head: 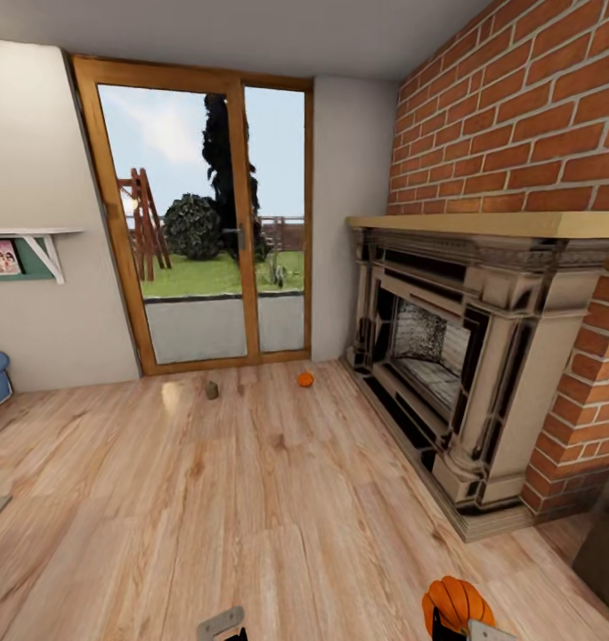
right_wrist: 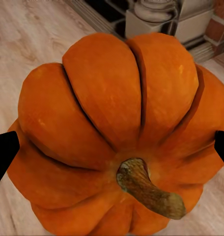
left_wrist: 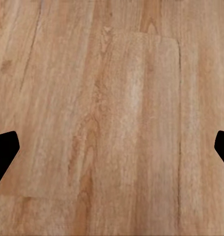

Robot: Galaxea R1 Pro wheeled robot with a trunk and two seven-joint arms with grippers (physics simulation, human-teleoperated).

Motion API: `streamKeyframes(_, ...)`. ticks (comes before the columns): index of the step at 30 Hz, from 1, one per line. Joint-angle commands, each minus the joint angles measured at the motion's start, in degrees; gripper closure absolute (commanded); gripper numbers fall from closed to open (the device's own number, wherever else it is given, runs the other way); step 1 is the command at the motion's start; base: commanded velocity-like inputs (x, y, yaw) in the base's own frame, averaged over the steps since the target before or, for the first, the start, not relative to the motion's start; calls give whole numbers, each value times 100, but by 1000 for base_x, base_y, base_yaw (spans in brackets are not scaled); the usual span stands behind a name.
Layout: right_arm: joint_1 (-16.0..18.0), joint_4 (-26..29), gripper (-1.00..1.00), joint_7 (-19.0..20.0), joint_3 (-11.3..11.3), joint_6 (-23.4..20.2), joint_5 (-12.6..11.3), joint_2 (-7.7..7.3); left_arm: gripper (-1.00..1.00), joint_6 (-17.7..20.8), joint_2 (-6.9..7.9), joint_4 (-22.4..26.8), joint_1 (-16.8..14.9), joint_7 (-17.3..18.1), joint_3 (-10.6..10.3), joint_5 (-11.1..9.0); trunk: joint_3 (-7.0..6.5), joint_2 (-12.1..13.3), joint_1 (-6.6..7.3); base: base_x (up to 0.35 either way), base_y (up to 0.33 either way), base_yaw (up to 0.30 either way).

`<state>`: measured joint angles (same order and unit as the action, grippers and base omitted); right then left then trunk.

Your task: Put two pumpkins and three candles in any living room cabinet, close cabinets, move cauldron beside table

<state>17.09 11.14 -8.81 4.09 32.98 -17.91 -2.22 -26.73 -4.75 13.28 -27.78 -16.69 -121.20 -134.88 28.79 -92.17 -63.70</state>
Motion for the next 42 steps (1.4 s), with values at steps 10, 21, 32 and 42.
streamKeyframes(10,5,1,100,-24,48,16,-20,10,-100,-26,4,16,-8,-37,-44,-12,6,-3,-3,322,184,0)
streamKeyframes(21,5,3,100,-25,83,16,-20,57,-100,-26,1,16,-8,-37,-44,-12,6,-3,-3,325,131,0)
streamKeyframes(32,5,0,100,-24,83,16,-20,62,-100,-26,1,16,-8,-40,-44,-12,6,-3,-3,336,0,0)
streamKeyframes(42,7,0,100,-24,83,16,-20,56,-100,-26,9,16,-8,-44,-44,-12,-25,-3,-3,338,56,-83)
